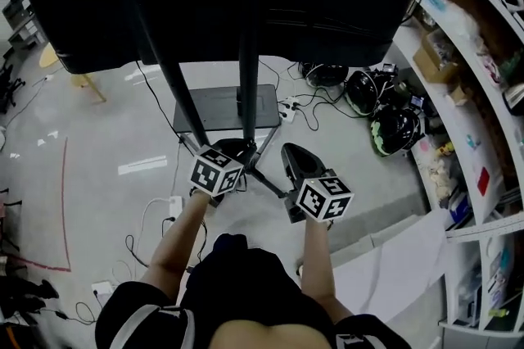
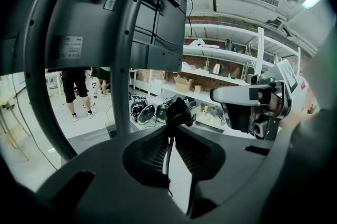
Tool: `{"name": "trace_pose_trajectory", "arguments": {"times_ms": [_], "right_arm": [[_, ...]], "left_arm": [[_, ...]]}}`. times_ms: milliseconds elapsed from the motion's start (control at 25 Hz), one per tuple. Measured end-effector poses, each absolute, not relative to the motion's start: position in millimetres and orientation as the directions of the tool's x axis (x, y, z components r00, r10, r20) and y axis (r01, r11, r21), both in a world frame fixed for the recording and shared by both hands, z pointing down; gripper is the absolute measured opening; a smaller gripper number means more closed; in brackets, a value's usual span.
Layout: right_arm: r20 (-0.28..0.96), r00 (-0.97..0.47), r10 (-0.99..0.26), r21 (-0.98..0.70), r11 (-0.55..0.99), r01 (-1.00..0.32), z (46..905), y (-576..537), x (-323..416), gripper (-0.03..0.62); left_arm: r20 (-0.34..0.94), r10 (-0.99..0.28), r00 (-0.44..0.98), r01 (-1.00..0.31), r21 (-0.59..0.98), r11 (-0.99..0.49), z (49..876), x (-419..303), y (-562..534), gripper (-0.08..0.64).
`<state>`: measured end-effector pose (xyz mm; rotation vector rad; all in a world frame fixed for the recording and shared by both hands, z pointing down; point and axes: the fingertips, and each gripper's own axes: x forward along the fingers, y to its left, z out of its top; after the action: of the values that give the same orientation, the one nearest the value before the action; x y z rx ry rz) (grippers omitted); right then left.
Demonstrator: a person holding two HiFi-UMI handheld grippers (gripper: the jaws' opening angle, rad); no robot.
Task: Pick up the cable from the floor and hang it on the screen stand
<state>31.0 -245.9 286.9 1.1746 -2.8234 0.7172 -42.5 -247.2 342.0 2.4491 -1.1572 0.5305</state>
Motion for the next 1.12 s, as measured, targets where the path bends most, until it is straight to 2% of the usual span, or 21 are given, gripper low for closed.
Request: {"name": "trace_pose_trajectory", "arguments": {"times_ms": [320, 600, 800, 1120], "right_arm": [[0.145, -0.744, -0.653, -0.34, 0.673, -0.657, 224, -271, -31, 0.025], [0.045, -0.783, -0.62, -0.312, 0.736, -0.601, 153, -301, -61, 0.025], [-0.011, -0.795, -0.606, -0.199, 0.781, -0.592, 91, -327, -71, 0.025], [-0.076, -0.855, -0.512, -0.056, 0.859, -0.509, -2, -342, -88, 0.025]], "left_arm": [[0.427, -0.643, 0.637, -0.76, 0.206, -0.616, 276, -82, -263, 0.046], [0.39, -0.678, 0.623, -0.757, 0.081, -0.649, 202, -118, -295, 0.046], [0.352, -0.695, 0.627, -0.753, 0.046, -0.656, 158, -134, -318, 0.046], [0.292, -0.73, 0.617, -0.752, -0.055, -0.657, 86, -149, -349, 0.047]]}}
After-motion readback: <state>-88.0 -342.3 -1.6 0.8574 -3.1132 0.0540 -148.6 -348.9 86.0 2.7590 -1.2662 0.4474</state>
